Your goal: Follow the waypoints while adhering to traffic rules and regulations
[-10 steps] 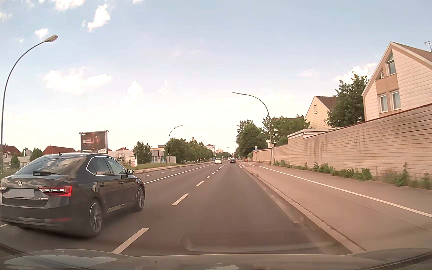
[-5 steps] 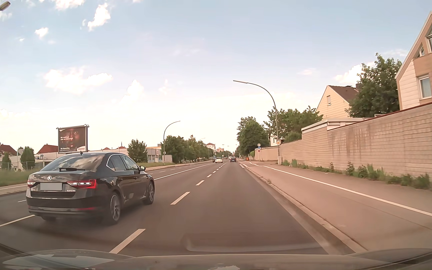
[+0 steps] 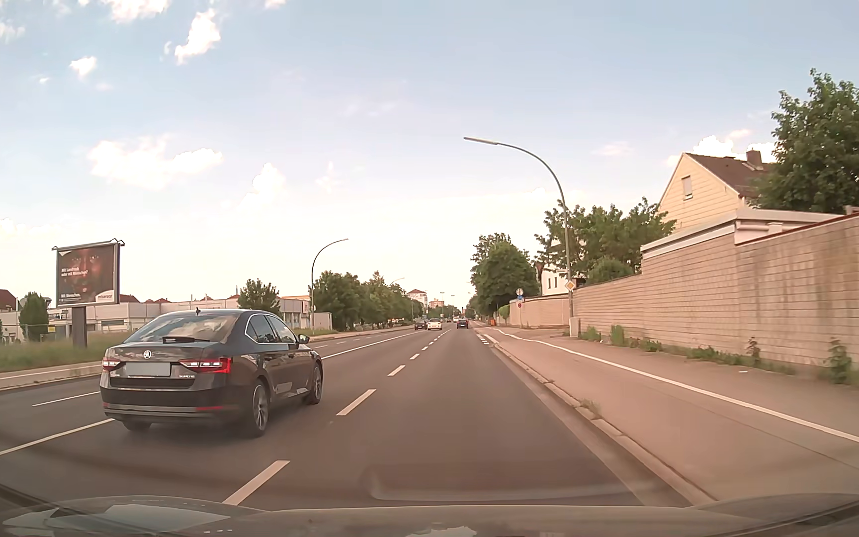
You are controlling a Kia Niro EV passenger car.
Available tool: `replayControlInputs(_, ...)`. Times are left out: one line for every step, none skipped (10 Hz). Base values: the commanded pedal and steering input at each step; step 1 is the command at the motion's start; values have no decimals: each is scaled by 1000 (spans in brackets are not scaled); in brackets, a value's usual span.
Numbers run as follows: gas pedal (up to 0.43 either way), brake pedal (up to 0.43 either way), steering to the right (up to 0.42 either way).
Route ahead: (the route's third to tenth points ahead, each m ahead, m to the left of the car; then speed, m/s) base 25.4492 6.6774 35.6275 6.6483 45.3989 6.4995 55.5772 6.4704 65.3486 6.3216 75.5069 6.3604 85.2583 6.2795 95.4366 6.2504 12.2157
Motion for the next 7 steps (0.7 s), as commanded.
replayControlInputs(110, 18, 0)
replayControlInputs(150, 18, 0)
replayControlInputs(150, 18, 0)
replayControlInputs(150, 18, -1)
replayControlInputs(150, 18, -3)
replayControlInputs(138, 18, -4)
replayControlInputs(118, 24, -4)
